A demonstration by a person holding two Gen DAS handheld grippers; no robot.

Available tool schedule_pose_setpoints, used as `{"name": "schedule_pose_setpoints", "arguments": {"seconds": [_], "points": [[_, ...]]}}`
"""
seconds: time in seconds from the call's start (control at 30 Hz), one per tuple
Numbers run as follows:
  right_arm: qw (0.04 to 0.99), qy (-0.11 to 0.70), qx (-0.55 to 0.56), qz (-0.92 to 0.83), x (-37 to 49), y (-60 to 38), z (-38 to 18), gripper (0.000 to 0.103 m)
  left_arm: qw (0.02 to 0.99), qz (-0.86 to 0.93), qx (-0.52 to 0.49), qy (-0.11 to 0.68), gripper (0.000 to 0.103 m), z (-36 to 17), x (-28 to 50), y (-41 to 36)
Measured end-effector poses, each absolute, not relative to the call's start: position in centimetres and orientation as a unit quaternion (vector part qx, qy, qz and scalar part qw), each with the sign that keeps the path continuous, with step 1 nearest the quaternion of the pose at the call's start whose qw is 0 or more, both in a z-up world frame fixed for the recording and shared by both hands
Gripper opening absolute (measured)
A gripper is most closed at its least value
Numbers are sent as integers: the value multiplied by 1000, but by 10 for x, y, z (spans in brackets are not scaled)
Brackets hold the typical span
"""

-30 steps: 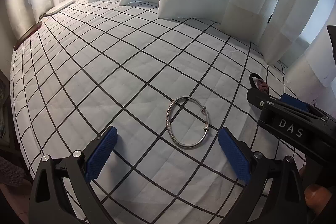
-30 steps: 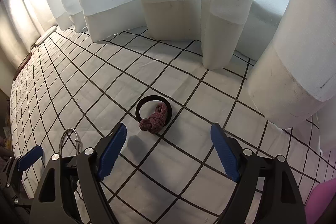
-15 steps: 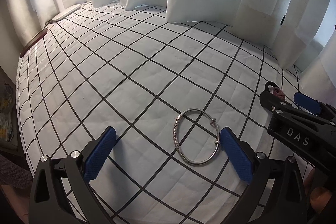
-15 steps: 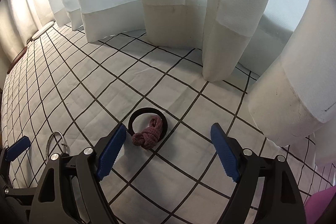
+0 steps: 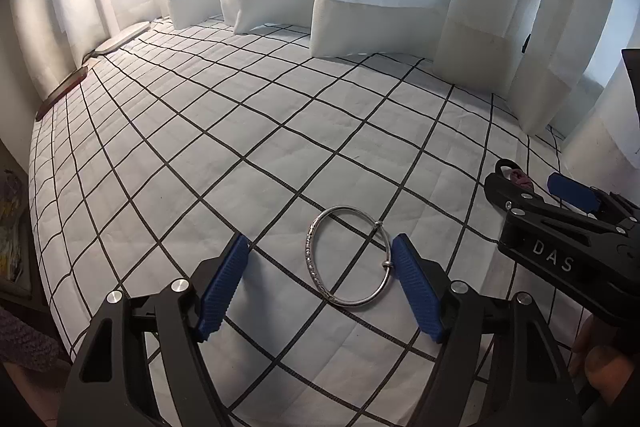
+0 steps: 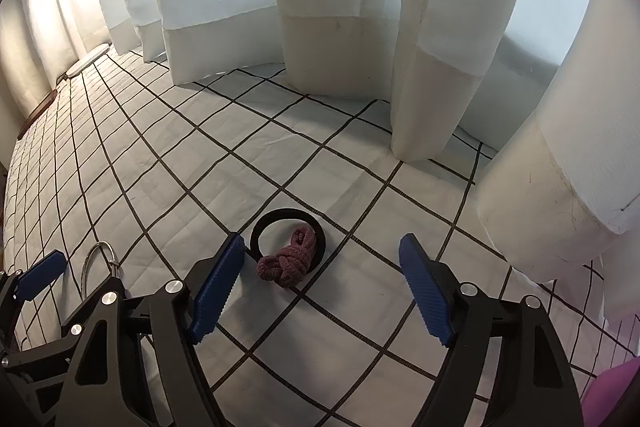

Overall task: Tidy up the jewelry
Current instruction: 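Grasp the silver ring bangle with left tool while right tool grasps black hair tie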

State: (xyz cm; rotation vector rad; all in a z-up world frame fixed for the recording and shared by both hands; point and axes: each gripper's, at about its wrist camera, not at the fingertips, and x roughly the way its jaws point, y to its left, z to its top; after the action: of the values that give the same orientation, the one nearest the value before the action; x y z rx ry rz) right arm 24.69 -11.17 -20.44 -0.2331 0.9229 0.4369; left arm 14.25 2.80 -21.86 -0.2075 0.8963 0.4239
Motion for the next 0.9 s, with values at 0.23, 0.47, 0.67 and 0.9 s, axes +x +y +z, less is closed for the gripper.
{"name": "schedule_pose_setpoints", "arguments": {"seconds": [0.23,0.47,0.67,0.9], "points": [[866,429,-122,226,237,-104,-202,40,876,195,-96,431,43,-216,144,26],[868,427,-116,225,234,-107,-199,21,877,209,-89,423,42,-214,134,32],[868,435,-72,230,231,-117,-198,21,885,201,-88,411,42,-208,126,36],[864,446,-52,226,221,-117,-196,21,885,183,-107,414,43,-205,122,48]]}}
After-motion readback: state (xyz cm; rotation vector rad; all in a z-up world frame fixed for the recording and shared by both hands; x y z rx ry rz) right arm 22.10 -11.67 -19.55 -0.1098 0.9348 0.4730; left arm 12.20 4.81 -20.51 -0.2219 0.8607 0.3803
